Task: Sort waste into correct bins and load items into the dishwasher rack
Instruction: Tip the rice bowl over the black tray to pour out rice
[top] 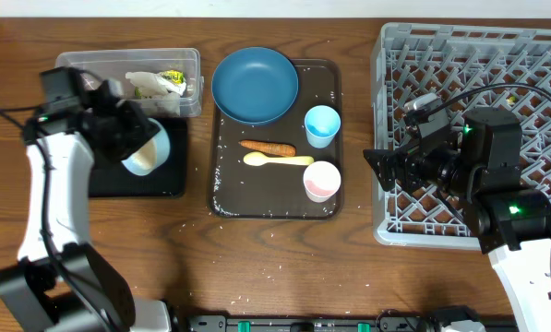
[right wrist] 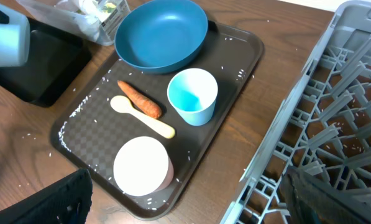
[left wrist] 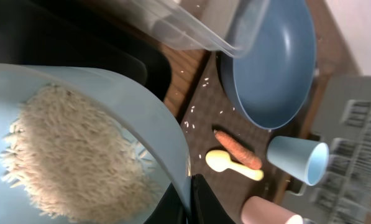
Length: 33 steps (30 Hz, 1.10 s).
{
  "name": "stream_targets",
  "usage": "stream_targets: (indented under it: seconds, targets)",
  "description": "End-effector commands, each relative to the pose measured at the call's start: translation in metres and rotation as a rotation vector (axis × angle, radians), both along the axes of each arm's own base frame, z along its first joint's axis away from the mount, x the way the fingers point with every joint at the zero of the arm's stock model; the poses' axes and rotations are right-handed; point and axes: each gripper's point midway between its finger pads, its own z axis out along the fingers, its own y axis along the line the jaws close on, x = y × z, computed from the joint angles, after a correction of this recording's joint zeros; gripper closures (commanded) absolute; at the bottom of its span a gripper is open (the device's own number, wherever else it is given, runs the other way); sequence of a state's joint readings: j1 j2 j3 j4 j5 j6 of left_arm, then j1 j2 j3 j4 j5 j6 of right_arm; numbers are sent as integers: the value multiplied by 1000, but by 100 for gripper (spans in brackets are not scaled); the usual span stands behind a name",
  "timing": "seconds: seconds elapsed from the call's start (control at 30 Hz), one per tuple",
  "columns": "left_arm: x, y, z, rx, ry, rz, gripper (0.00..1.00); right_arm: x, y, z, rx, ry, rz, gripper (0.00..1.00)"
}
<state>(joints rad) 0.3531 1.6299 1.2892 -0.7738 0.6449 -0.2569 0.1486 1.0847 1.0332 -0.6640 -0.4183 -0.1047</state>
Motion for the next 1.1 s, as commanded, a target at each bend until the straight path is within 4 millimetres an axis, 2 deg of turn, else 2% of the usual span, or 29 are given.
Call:
stream_targets:
  seconds: [0.0, 0.2, 0.37, 0.43, 0.57, 0.9, 1.07]
  targets:
    - [4, -3, 6, -172, -79, -69, 94, 2, 3, 9, 13, -16, 0, 5]
    - [6, 2, 3, -426, -169, -112, 94, 4, 3, 11, 15, -31, 0, 5]
    - [7, 7, 2, -543, -207, -107, 94, 4, 3, 11, 16, -30, 0, 5]
    - [7, 7, 12, -622, -238, -103, 94, 4, 3, 11, 16, -30, 0, 6]
    - [6, 8, 45, -806, -318, -99, 94, 4, 3, 11, 21, -26, -5, 7]
    - [1, 38, 47, -842, -305, 9, 93, 4, 3, 11, 20, -26, -4, 7]
    - [1, 40, 47, -874, -266, 40, 94, 4, 3, 11, 20, -26, -4, 7]
